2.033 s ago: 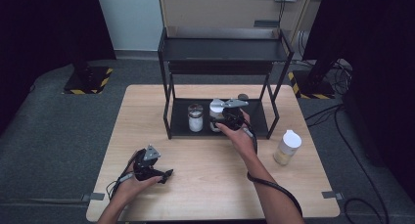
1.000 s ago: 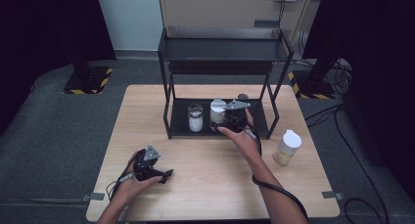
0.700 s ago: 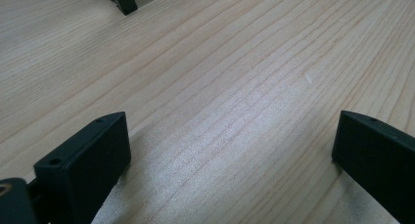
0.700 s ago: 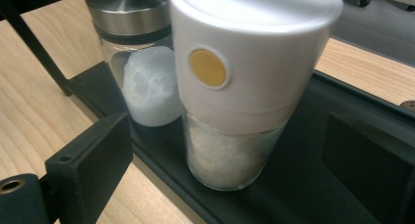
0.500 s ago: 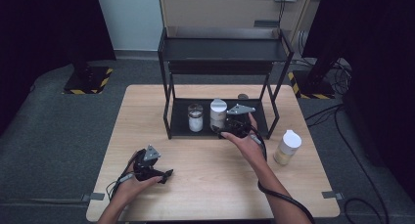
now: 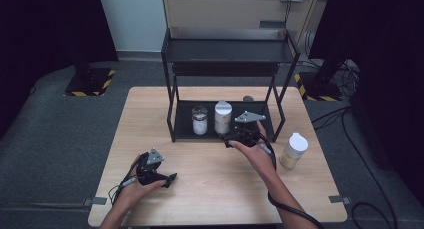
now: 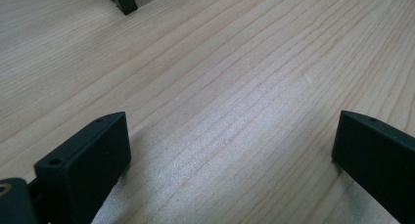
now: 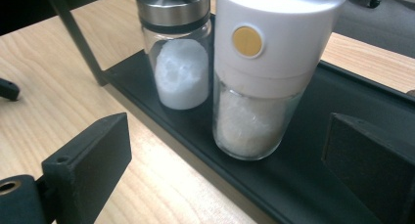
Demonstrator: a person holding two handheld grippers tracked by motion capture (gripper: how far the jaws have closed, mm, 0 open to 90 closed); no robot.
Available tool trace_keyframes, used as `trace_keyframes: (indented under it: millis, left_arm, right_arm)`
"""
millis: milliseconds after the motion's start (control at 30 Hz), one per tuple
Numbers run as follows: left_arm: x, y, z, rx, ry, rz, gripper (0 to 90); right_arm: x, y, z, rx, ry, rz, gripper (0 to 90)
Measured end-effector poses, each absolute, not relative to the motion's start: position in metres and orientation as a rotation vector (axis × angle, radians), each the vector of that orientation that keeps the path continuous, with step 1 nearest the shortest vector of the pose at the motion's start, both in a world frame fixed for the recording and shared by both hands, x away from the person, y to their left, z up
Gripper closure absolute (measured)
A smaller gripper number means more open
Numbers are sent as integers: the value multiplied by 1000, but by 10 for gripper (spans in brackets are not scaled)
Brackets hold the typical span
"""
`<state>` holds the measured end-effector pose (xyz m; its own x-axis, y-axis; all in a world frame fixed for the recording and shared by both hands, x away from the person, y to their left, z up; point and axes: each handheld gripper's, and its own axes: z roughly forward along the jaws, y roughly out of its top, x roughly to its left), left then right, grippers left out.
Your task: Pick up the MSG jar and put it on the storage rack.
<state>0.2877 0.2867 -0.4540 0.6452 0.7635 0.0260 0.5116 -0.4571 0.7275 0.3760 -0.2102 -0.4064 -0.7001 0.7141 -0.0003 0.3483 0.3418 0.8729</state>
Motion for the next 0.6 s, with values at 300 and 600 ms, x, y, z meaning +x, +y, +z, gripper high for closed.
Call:
trace_keyframes:
  millis: [300,600]
  left_arm:
    - [287,287,-454,2154,989,459,0]
    - [288,287,-454,2157,988,459,0]
  right_arm:
    - [364,-219,-409,924,2232,1320,47]
    - [354,-227,-415,894,2249,1338,47]
